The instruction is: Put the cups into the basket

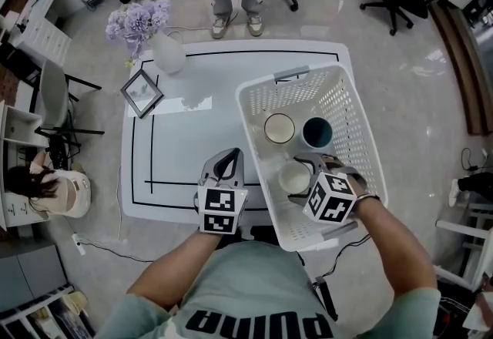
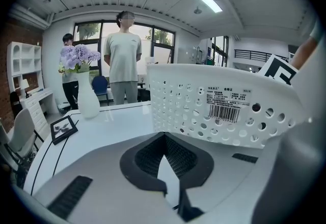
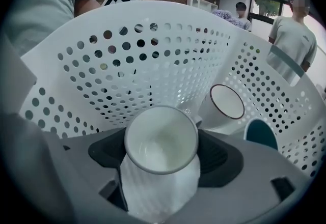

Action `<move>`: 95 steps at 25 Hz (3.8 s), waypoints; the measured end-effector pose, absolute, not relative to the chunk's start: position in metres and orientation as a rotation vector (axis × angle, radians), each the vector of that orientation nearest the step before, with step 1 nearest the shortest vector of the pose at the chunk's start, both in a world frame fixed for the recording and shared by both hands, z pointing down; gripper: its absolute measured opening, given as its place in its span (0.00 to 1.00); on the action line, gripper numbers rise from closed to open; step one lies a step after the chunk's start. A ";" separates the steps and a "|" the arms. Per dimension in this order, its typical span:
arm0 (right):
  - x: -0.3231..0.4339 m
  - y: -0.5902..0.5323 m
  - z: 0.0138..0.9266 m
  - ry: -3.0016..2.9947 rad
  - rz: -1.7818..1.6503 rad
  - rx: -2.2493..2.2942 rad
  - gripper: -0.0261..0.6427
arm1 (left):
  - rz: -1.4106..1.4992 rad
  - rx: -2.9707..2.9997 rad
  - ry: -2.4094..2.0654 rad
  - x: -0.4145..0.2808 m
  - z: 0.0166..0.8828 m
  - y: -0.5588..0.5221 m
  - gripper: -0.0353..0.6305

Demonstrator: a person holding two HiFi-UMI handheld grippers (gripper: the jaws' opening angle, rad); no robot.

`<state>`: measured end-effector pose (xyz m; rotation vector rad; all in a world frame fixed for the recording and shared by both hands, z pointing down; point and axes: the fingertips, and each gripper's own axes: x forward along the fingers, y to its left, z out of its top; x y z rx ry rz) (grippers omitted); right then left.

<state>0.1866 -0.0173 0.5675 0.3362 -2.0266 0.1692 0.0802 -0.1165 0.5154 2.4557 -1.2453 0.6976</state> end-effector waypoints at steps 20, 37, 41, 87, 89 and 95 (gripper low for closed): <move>0.204 -0.014 0.577 -1.938 0.183 0.310 0.64 | 0.704 2.466 -1.225 0.079 0.520 -0.114 0.06; 0.176 -0.007 0.498 -2.048 0.099 0.319 0.64 | 0.671 2.486 -1.223 0.069 0.498 -0.110 0.06; 0.165 -0.011 0.474 -2.093 0.111 0.392 0.63 | 0.658 2.492 -1.215 0.065 0.488 -0.106 0.06; 0.083 -0.027 0.359 -2.094 0.364 1.823 0.06 | 0.380 2.613 -1.121 -0.031 0.380 -0.050 0.06; 0.075 -0.022 0.361 -2.096 0.369 1.848 0.06 | 0.373 2.616 -1.110 -0.038 0.379 -0.045 0.06; 0.055 -0.009 0.376 -2.085 0.355 1.831 0.06 | 0.348 2.638 -1.061 -0.050 0.385 -0.027 0.06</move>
